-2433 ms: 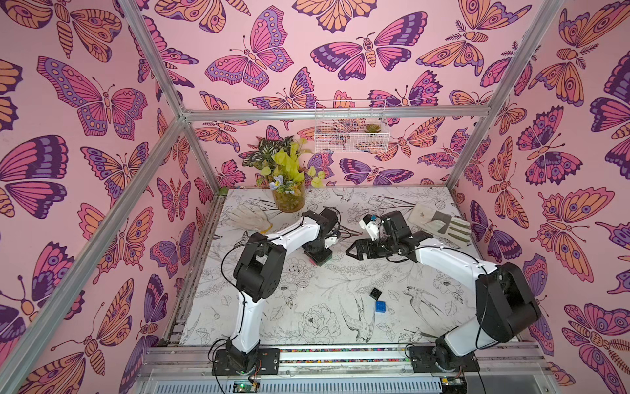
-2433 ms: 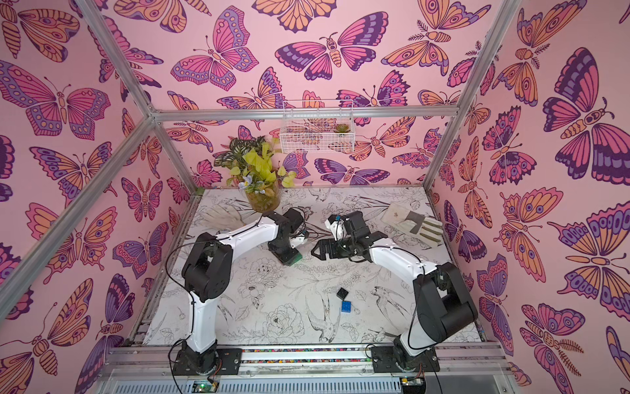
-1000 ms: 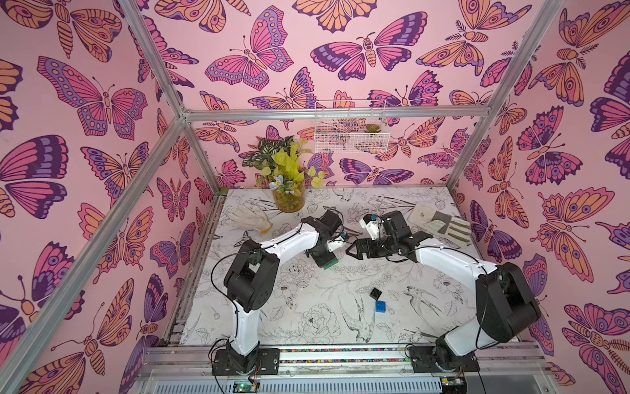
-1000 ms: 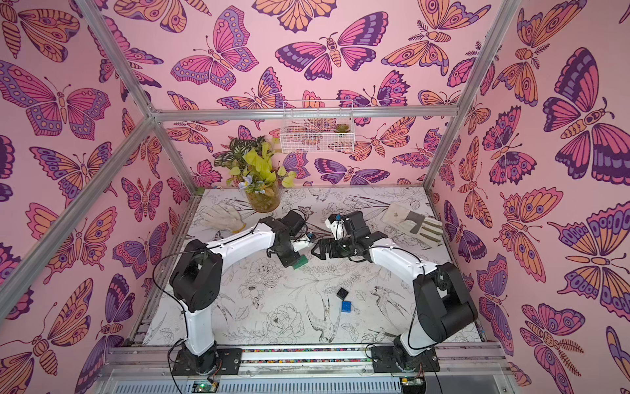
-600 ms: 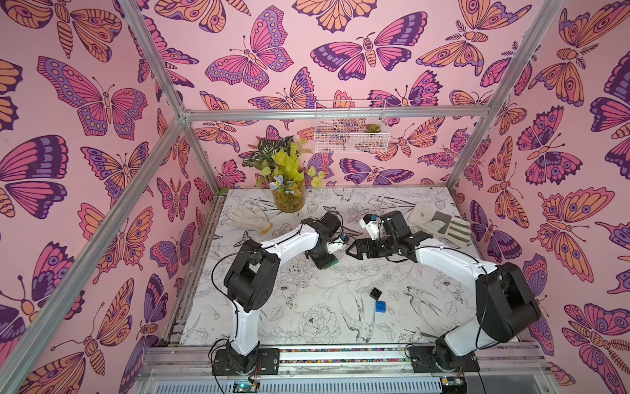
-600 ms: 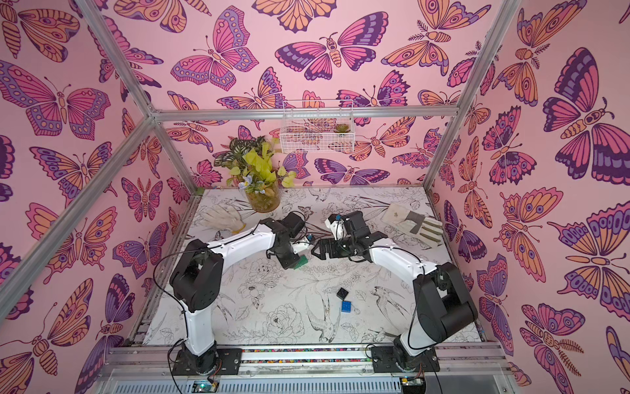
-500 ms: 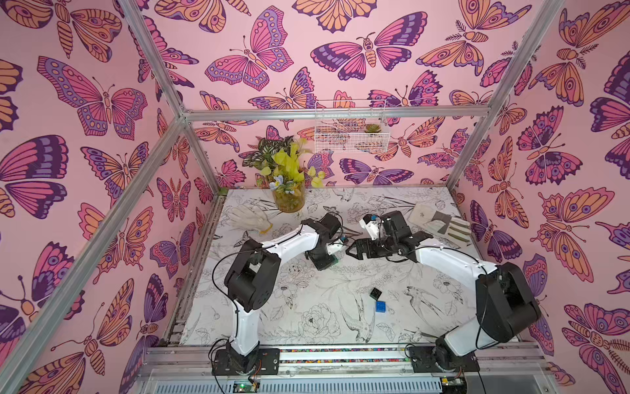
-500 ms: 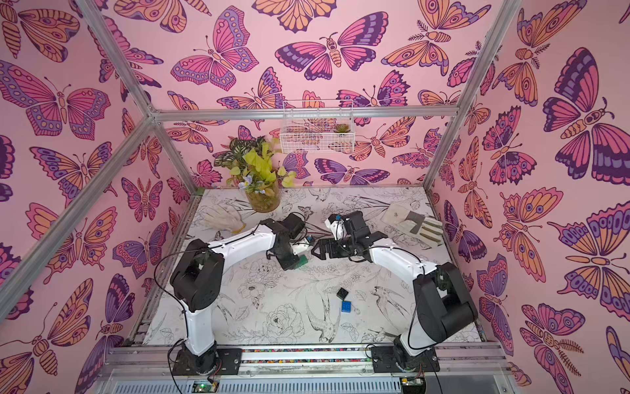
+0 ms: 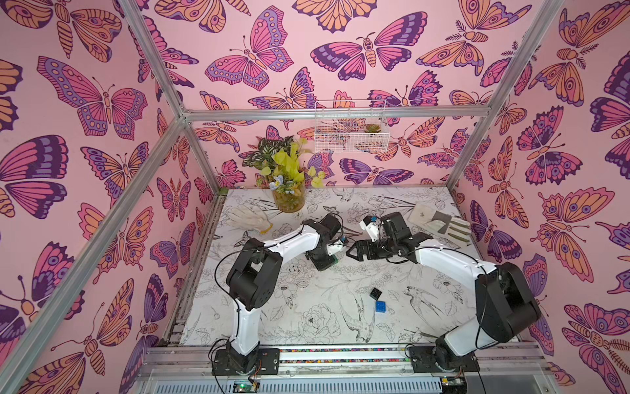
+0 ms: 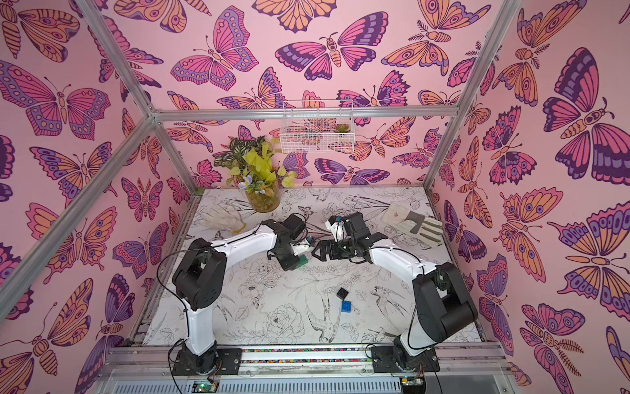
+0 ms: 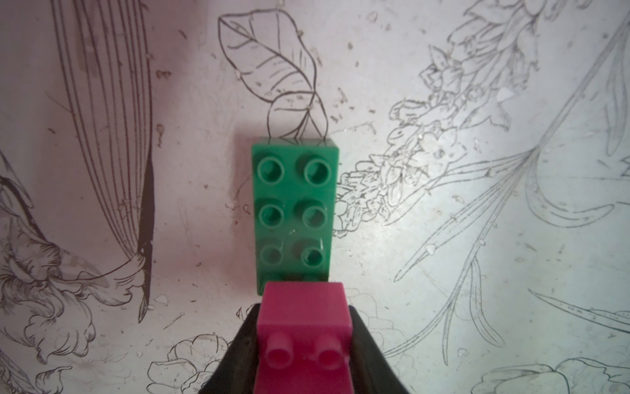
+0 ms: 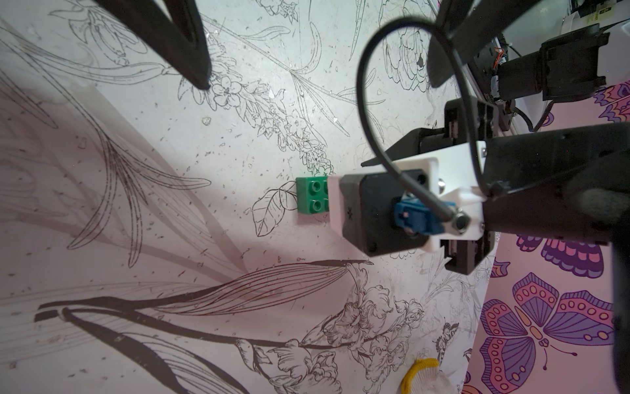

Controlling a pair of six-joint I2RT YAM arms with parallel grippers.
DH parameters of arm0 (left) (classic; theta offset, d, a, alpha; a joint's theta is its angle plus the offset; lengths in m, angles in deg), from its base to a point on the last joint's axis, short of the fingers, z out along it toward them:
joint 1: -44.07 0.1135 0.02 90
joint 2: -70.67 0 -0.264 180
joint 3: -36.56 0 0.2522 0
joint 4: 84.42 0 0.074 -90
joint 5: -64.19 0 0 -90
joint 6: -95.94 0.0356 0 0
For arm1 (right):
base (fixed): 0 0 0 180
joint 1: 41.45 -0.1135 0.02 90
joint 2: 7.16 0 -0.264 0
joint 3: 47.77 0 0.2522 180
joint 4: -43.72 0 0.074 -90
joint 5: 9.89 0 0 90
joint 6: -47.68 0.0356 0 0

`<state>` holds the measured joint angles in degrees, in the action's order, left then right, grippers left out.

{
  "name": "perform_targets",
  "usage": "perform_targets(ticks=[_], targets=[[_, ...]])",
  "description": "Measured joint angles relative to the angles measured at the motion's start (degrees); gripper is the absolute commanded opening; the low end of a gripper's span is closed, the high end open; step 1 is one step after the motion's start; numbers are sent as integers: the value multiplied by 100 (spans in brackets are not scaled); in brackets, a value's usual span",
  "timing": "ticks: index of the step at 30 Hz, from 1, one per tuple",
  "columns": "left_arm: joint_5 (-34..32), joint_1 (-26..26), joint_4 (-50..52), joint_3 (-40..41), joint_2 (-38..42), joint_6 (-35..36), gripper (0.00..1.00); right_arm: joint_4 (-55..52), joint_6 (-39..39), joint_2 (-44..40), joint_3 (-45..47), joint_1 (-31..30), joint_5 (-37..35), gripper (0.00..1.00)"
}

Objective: Assemble the letter v with lego
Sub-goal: Assemble the lego brick with the lego brick.

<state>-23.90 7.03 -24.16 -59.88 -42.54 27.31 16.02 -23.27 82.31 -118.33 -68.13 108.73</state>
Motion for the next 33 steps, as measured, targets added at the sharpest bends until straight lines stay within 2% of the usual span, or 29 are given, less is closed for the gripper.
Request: perform_targets(ticks=[21, 33], targets=[[-125, 2, -81, -4, -96, 2, 25, -26, -7, -28, 7, 0, 2, 99], [-195, -7, 402, -529, -435, -107, 25, -28, -4, -179, 7, 0, 20, 99]])
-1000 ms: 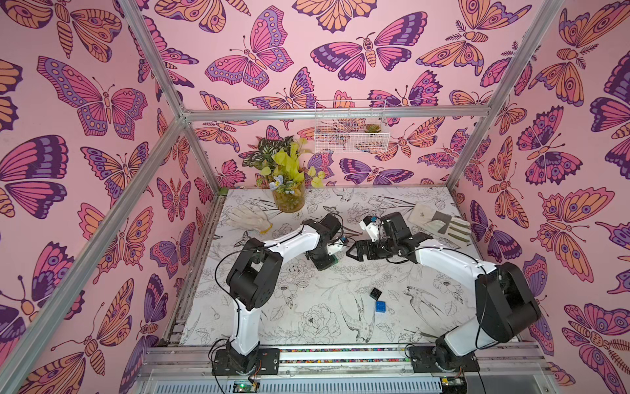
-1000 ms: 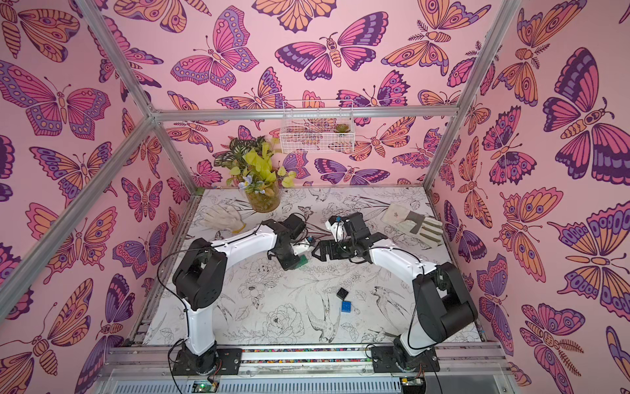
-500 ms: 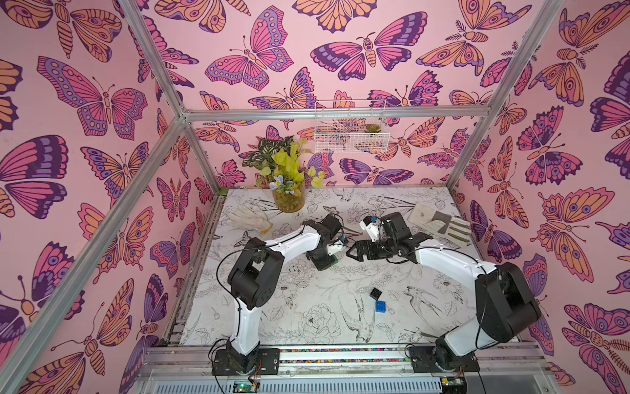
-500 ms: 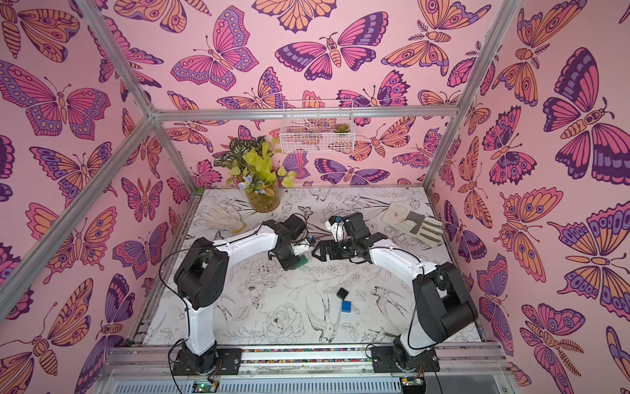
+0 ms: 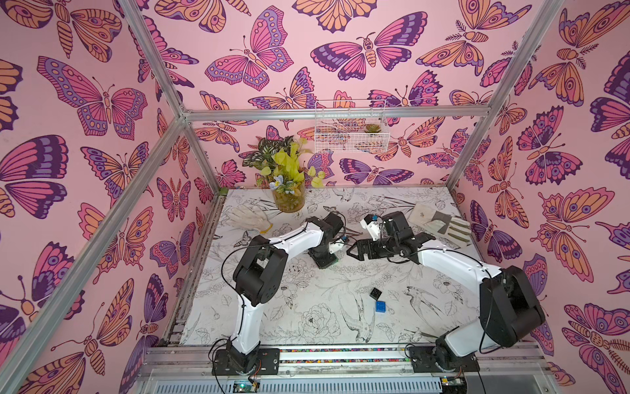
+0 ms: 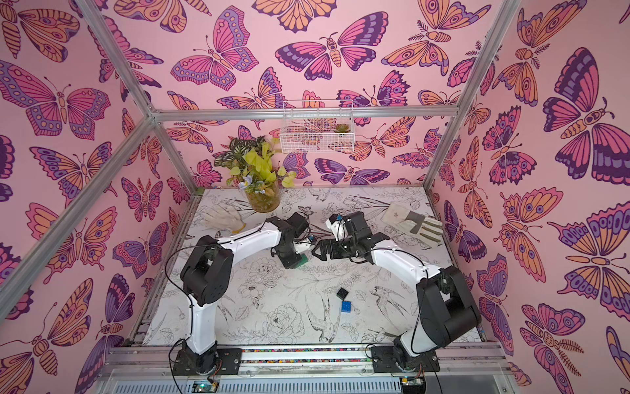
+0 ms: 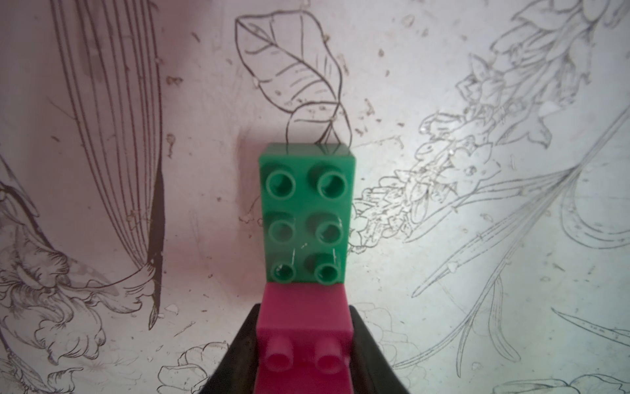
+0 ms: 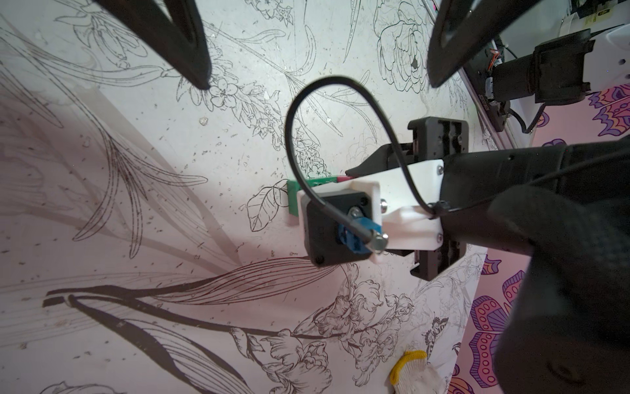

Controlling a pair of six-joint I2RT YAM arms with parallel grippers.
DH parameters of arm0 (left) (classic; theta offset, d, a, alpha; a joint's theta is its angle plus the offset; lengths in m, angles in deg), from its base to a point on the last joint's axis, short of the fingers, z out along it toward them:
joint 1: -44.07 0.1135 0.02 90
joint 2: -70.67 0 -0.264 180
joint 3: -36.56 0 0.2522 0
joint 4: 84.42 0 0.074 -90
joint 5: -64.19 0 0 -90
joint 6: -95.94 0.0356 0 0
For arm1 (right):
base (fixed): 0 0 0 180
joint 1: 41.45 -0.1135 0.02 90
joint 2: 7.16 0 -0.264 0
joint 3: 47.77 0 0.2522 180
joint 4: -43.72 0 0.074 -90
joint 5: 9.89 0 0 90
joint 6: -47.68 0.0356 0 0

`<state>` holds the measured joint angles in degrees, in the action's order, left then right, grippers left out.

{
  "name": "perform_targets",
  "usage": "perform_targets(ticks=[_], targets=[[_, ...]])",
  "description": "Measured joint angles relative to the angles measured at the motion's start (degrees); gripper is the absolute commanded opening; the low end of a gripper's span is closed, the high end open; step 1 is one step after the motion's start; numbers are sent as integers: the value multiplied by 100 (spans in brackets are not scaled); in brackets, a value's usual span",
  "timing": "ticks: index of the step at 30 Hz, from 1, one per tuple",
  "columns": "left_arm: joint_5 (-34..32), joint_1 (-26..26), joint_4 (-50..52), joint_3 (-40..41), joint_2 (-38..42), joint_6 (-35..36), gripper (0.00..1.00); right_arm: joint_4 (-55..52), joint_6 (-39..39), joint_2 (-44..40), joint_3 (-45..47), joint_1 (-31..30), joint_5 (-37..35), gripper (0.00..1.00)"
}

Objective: Assemble the letter v with lego
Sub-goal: Assemble the lego brick with the lego brick.

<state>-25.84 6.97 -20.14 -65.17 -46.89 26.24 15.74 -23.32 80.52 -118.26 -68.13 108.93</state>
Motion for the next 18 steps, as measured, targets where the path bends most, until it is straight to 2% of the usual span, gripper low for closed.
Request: perform_targets(ticks=[18], targets=[[-313, -155, 898, -852, -564, -192, 25, -11, -2, -125, 4, 0, 42, 99]])
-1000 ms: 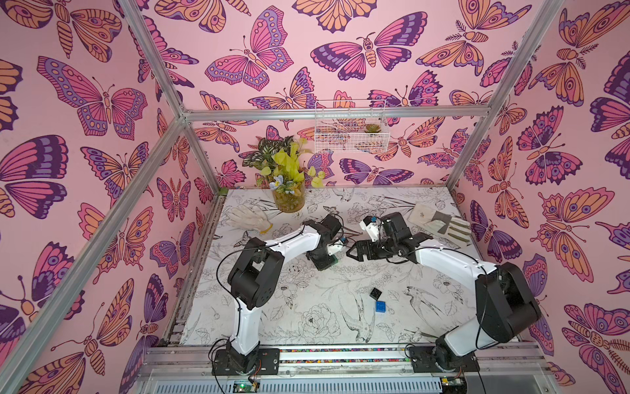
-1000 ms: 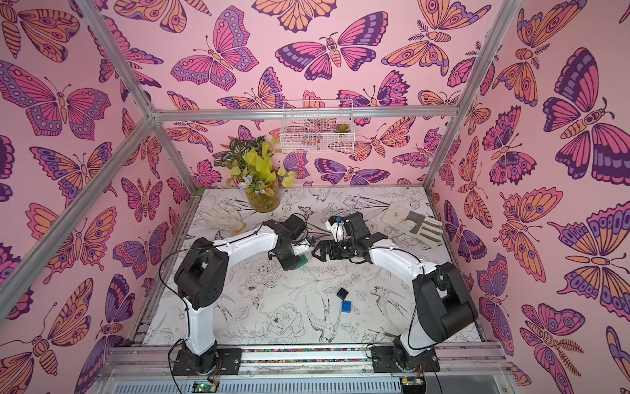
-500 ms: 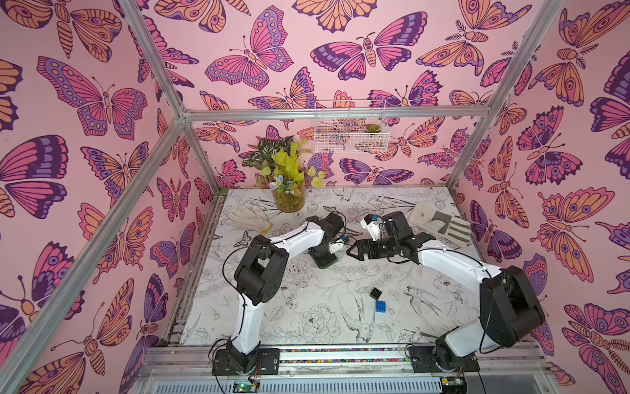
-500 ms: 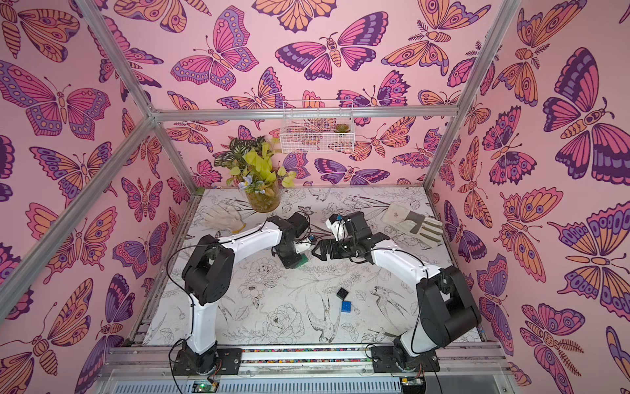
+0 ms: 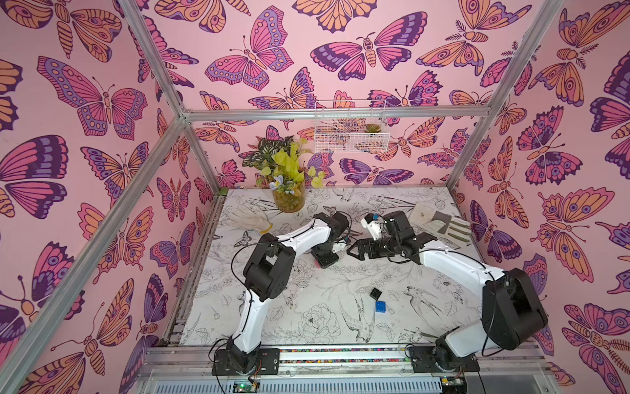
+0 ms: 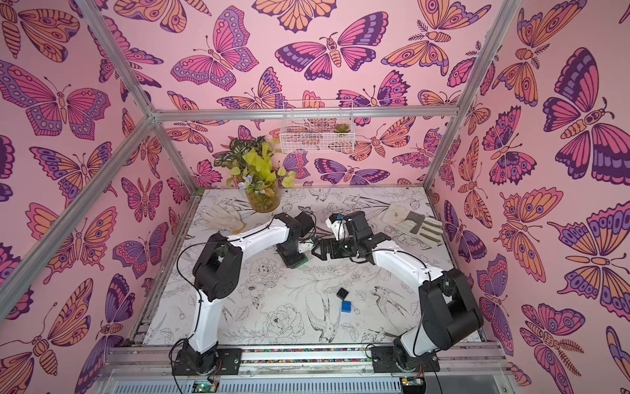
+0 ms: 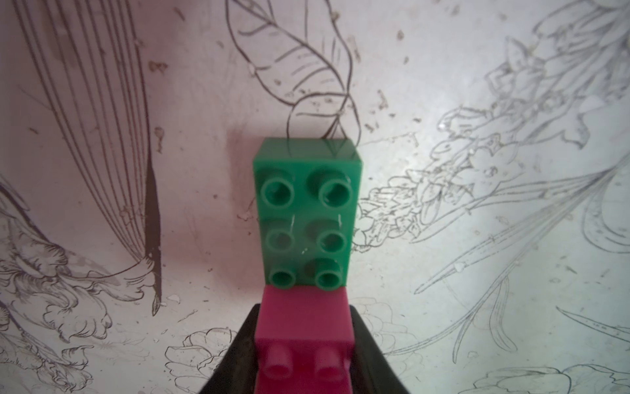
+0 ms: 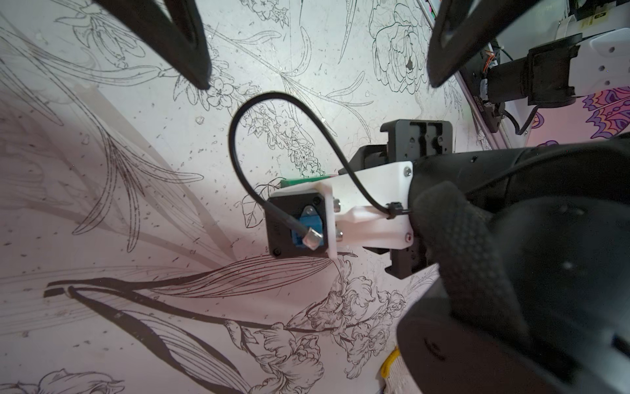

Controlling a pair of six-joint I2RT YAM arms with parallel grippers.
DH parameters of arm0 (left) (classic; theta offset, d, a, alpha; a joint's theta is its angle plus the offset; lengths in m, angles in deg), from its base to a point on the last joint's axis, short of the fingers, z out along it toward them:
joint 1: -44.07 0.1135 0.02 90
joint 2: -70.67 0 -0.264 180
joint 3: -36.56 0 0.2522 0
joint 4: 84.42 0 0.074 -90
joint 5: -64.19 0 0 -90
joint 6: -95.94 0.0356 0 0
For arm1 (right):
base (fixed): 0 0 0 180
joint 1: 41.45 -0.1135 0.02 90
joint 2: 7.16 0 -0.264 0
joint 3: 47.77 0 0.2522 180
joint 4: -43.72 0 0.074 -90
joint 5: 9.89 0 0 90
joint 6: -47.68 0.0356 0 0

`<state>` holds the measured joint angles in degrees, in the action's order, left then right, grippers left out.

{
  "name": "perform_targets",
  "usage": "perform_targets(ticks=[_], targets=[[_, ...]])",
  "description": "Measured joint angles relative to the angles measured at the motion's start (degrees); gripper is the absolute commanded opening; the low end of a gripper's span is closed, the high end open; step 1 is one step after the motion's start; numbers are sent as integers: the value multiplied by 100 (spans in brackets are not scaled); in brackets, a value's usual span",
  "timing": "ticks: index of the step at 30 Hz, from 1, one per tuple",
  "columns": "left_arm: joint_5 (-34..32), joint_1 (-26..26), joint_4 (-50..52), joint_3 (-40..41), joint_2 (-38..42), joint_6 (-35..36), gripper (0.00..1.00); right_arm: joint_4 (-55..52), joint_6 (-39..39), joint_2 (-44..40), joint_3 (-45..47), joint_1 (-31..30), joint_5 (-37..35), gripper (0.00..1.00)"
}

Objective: Assemble the letter v with lego
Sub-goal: Assemble the lego brick with the lego brick.

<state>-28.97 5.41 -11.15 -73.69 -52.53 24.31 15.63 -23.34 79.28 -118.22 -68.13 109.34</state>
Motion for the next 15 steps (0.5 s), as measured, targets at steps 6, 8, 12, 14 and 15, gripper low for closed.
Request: perform_targets(ticks=[6, 8, 12, 14, 15], targets=[[-17, -37, 109, -105, -66, -92, 27, -7, 0, -87, 72, 0, 0, 99], [-31, -42, 118, -107, -66, -157, 34, -7, 0, -87, 74, 0, 0, 99], [-33, -42, -11, -72, -74, -328, 50, -9, 0, -94, 87, 0, 0, 99], [-31, -44, -125, -24, -114, -396, 55, -7, 2, -94, 87, 0, 0, 99], [-33, -44, -146, -15, -125, -424, 56, -7, 0, -96, 87, 0, 0, 99]])
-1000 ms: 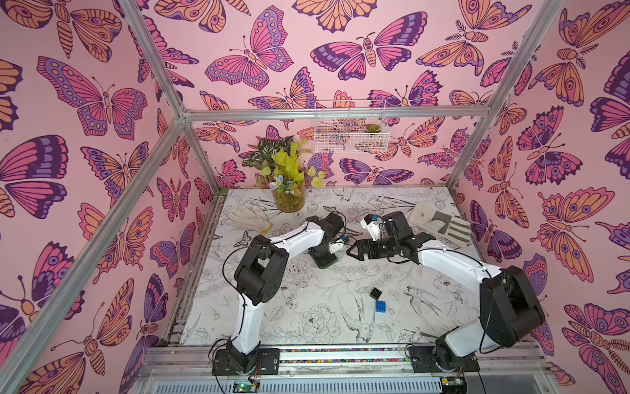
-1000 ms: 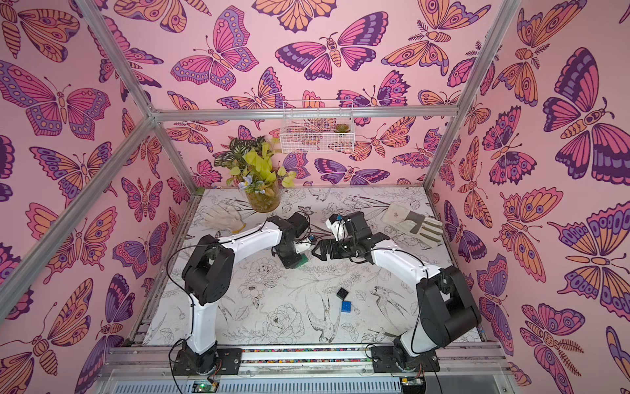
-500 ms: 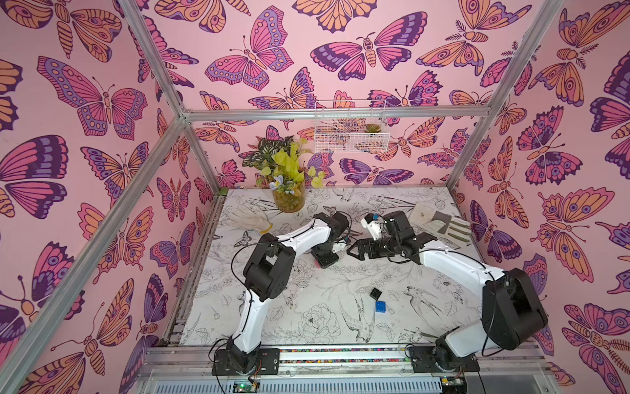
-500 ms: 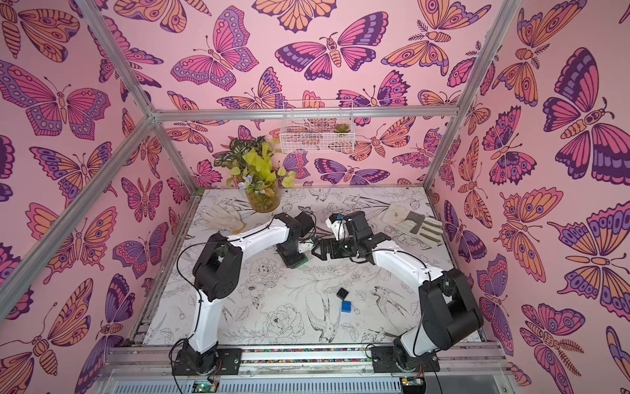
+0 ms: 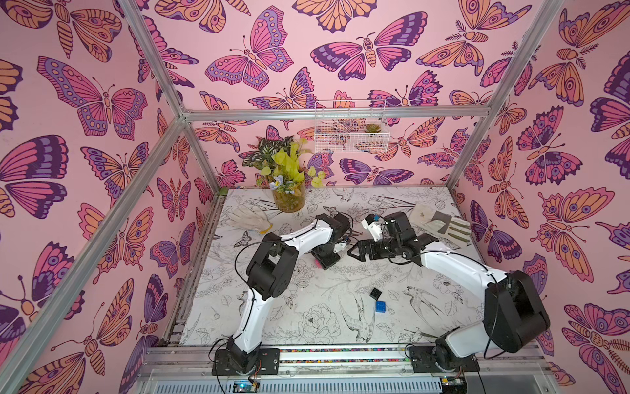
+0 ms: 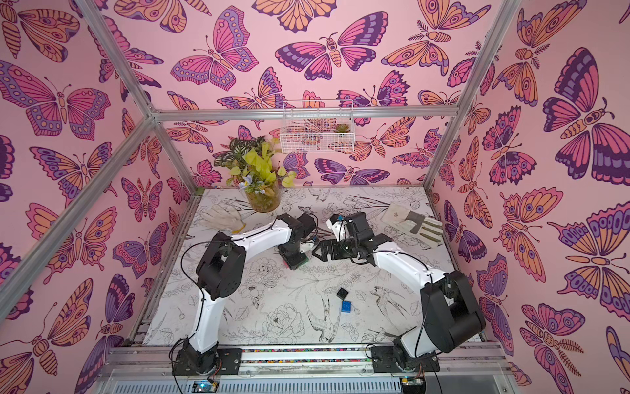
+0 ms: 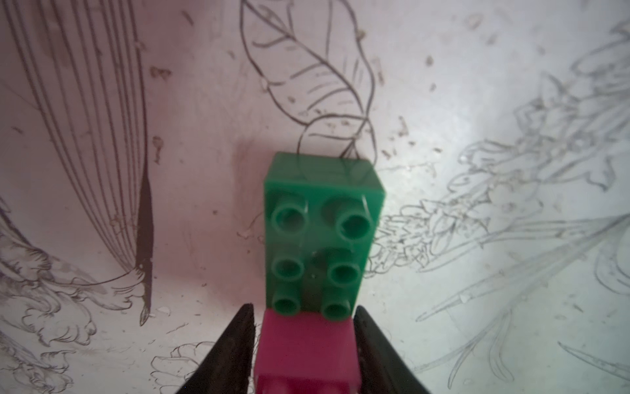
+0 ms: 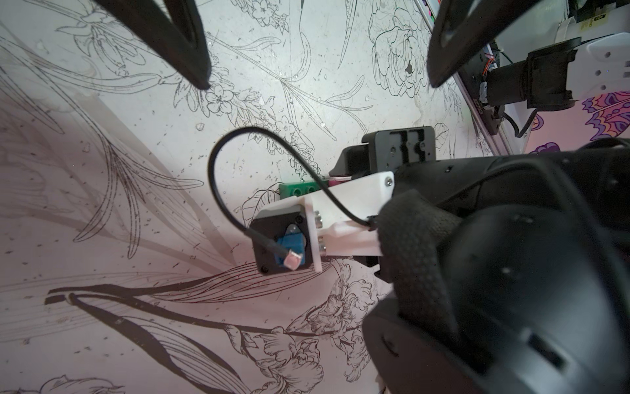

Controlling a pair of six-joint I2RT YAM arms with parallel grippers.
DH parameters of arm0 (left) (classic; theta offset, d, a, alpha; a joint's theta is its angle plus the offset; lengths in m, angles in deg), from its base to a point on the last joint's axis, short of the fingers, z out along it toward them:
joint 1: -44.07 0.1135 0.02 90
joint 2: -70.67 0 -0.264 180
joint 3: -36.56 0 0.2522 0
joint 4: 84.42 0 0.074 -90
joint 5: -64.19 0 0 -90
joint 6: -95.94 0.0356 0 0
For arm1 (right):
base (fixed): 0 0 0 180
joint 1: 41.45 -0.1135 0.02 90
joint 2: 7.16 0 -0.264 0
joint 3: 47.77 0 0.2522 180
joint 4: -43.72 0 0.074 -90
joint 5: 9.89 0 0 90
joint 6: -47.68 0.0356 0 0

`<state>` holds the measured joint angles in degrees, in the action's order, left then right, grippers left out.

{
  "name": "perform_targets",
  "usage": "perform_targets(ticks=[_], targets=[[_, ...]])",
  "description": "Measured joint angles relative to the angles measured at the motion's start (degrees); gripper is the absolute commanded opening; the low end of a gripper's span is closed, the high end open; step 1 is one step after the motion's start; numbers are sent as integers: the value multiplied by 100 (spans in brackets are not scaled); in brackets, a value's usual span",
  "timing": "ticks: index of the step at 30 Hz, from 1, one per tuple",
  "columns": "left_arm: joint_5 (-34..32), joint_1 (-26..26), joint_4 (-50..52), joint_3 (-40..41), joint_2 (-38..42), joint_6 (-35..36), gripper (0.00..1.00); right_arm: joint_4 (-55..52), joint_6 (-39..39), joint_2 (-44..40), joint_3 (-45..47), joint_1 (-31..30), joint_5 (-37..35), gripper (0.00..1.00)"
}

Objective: Assemble the letter v with lego
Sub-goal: Assemble the lego brick with the lego brick, then adjust the lego brick at the center of the board.

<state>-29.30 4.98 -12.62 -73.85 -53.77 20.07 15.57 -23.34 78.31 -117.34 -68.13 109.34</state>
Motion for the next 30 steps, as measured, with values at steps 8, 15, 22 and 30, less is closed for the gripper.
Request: perform_targets(ticks=[8, 15, 22, 30], targets=[[-11, 0, -138, -63, 0, -55, 59, -9, 2, -42, 0, 0, -2, 99], [96, 0, -173, -472, -96, 24, 57, -35, 0, -68, 0, 0, -2, 99], [363, 0, -260, -682, -516, 199, 55, -76, -11, -76, 0, 0, -2, 99], [380, 2, -378, -518, -439, 433, 37, -129, -44, -85, 0, 0, -2, 99]])
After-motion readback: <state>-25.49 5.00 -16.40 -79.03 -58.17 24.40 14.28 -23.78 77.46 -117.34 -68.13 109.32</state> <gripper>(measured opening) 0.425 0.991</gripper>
